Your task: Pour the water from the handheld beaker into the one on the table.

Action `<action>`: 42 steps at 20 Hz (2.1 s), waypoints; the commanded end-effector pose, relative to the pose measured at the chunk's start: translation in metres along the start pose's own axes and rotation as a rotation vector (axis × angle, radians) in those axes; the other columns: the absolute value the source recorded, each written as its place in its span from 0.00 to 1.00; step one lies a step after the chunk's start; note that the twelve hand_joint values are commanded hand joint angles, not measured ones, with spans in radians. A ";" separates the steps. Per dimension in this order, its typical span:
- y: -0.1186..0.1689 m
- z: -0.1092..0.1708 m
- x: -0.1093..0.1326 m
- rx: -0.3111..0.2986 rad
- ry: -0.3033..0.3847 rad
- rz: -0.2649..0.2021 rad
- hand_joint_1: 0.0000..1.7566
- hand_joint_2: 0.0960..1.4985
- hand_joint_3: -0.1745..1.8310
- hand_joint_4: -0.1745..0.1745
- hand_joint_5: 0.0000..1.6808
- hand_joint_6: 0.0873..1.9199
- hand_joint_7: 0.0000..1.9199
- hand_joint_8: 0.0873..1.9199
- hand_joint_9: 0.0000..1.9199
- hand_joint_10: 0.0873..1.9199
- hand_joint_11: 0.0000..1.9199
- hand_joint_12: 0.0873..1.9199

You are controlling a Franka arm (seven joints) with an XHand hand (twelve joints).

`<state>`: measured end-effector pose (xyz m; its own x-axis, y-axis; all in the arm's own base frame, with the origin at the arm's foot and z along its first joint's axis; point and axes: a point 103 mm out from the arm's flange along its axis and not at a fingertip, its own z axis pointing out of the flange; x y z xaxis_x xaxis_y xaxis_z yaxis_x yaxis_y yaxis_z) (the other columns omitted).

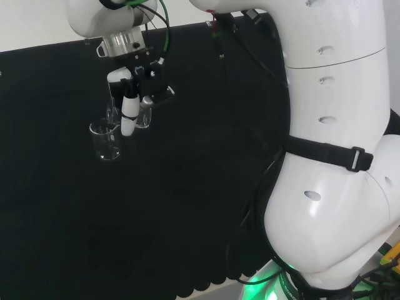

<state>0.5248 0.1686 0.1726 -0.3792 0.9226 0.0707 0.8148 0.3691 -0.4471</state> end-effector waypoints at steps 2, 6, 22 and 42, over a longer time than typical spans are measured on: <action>-0.002 -0.005 0.001 0.007 -0.034 0.009 0.76 0.30 0.51 0.00 0.81 0.26 0.74 0.24 0.89 0.16 0.67 0.32; -0.002 -0.004 0.001 0.016 -0.041 0.016 0.76 0.30 0.51 0.00 0.81 0.26 0.74 0.24 0.89 0.16 0.67 0.32; -0.002 0.001 -0.017 0.052 -0.100 0.038 0.76 0.29 0.51 0.00 0.81 0.26 0.74 0.24 0.89 0.16 0.67 0.32; -0.002 -0.014 0.005 0.040 -0.111 0.020 0.76 0.29 0.51 0.00 0.81 0.27 0.74 0.25 0.89 0.17 0.68 0.32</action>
<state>0.5282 0.1683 0.1837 -0.4080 0.9125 -0.0294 0.8061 0.3450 -0.4808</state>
